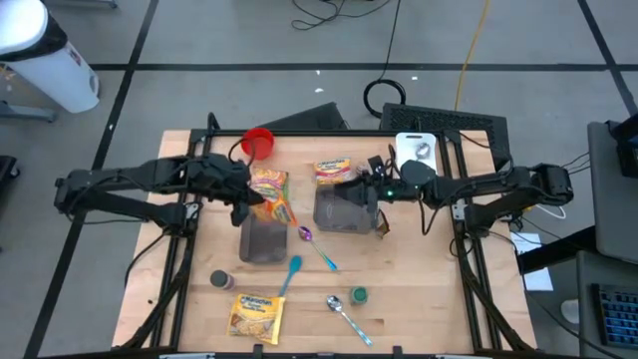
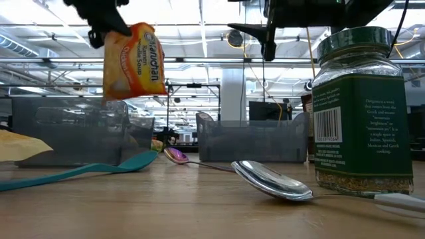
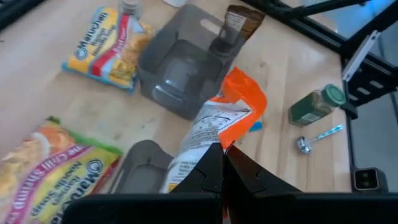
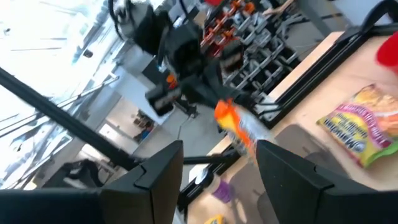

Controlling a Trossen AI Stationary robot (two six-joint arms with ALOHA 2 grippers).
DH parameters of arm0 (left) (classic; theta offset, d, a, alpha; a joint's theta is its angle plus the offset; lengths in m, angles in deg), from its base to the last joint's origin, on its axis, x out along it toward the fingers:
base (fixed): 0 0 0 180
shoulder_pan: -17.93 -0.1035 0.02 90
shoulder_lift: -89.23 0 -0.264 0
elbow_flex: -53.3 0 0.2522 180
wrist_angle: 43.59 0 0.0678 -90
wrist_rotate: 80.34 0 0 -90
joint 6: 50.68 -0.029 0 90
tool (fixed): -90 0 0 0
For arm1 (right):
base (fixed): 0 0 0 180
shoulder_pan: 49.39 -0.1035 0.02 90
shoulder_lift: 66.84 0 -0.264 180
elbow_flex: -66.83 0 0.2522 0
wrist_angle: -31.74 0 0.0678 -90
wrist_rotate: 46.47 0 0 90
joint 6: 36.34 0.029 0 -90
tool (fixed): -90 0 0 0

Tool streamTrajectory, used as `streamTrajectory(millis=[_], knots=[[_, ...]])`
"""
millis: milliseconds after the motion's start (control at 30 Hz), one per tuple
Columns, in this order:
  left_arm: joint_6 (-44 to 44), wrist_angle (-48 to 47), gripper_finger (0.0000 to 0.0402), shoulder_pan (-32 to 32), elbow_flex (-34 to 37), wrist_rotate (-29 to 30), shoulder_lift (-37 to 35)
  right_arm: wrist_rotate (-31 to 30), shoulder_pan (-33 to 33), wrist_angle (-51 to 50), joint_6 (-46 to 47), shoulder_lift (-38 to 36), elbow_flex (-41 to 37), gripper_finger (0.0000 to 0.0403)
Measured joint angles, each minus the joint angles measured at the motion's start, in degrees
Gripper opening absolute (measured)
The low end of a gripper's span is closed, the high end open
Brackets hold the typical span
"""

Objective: Pick & Place Food Item
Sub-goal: Put the orange noodle pack into the left black bin

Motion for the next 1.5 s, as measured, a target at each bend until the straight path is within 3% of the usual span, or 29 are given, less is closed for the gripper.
streamTrajectory(millis=[233,533,1333,1500], knots=[[-0.72,0.27,0.0001,-2.51,6.39,-2.63,-6.79,-1.9,1.62,-0.08,-0.14,0.0,0.0,0.0196],[-1.1,-6.06,0.0001,-5.91,7.07,-2.73,-12.06,-7.31,2.37,-0.14,-3.08,0.0,0.0,0.0196],[-4.51,-1.56,0.0,-10.8,7.09,-2.23,2.29,-6.72,11.92,-1.2,-10.94,0.0,0.0,0.0196],[-4.42,-0.98,0.0,-10.83,7.09,-2.28,5.72,-0.84,14.93,-1.2,-11.59,0.0,0.02,0.0196]])
